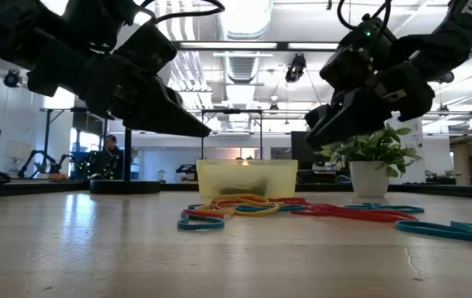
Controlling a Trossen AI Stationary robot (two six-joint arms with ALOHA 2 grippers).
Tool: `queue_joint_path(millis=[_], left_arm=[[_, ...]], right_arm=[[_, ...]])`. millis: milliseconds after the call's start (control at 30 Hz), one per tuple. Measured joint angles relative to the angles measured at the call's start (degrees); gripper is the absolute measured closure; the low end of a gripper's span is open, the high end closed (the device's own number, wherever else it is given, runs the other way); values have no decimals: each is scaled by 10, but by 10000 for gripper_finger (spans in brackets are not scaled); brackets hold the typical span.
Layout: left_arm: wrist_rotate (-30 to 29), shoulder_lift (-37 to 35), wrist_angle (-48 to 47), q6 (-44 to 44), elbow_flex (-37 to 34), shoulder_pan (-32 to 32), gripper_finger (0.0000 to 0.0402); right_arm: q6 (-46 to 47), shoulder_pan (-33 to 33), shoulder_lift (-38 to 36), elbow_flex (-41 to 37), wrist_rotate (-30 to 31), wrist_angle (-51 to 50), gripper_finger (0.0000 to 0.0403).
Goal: Pick and place rubber bands into bin
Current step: Put the red rubber band into the yellow bin
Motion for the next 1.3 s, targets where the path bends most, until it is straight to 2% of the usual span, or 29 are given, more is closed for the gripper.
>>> queue_joint_path(millis=[200,433,633,800,1033,1300], left_arm=[[-2,0,0,0,0,0,281],[-3,0,0,-1,0,0,281],[-4,0,0,-4,0,0,281],[-4,0,-2,-4,-1,0,281],[-4,0,-6,-3,-1,0,281],[-4,0,-5,-3,-2,0,281]], right_arm=[[0,32,52,13,0,35,300],[10,45,124,65,2,37,314],[56,45,167,103,42,23,327],[86,49,181,125,61,-16,333],[82,74,187,130,106,-32,326],[86,77,187,130,131,-34,330]])
